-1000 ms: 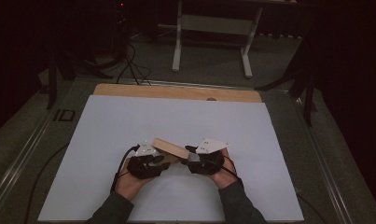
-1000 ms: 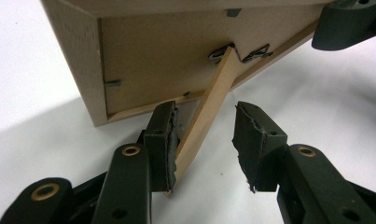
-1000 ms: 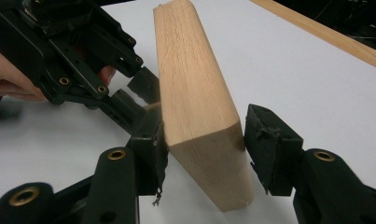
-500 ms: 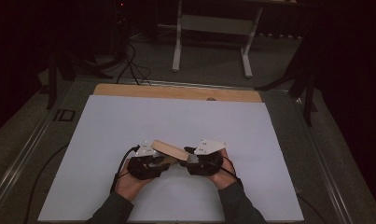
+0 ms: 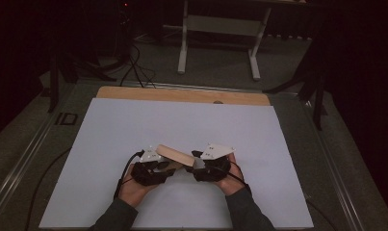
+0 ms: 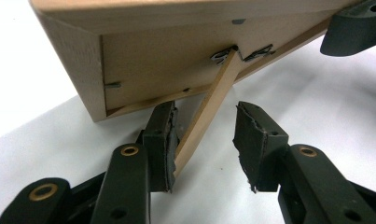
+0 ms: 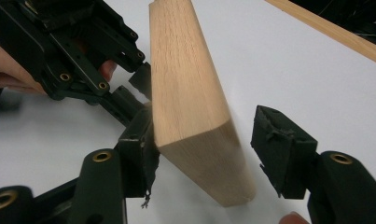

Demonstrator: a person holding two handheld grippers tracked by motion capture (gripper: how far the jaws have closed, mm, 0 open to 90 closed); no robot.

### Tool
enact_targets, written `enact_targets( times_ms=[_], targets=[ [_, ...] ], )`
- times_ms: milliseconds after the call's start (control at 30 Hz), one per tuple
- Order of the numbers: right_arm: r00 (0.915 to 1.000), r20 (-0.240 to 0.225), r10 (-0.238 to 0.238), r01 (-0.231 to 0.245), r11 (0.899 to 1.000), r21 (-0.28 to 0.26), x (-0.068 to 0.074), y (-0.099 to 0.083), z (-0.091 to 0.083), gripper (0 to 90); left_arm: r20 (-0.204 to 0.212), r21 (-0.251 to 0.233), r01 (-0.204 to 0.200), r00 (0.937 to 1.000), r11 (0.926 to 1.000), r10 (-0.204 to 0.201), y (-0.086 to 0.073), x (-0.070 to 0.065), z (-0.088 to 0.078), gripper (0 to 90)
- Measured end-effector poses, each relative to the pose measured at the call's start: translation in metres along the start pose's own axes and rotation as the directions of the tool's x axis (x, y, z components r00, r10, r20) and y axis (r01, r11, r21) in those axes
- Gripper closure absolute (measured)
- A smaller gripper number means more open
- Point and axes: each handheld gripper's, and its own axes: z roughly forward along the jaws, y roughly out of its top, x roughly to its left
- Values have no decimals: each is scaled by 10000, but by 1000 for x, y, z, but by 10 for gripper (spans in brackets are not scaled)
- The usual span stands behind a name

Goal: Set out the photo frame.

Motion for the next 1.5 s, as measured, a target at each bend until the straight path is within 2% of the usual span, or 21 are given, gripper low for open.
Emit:
enact_targets(
  times_ms=[267,533,733,1067,1367,1467,1500],
  targets=[
    [10000,0,2,-2,10000,76,0,-3,-2,399,-150,-133,-59,9999,9999,57,0,1,-4,576],
    [10000,-37,-57,58,9994,327,-1,-9,1,392,-451,-504,-72,9990,9987,49,1,5,-12,585],
    [9999,-101,56,-51,9987,513,-5,-15,0,394,-534,-642,-89,9986,9979,55,1,6,-15,603],
    [9986,-369,367,-341,9970,688,-14,-27,-6,416,-880,-673,-382,9956,9970,322,3,4,-18,631],
    [9975,-325,629,-607,9962,632,-24,-33,-13,549,-1529,-727,-805,9859,9941,687,4,-1,-20,670],
    [9968,33,793,-793,9949,616,-29,-35,-16,634,-1650,-772,-772,9842,9940,636,4,-1,-20,699],
    [9948,396,935,-957,9937,576,-32,-36,-17,687,-1731,-774,-791,9828,9939,647,4,-2,-19,717]
  ],
)
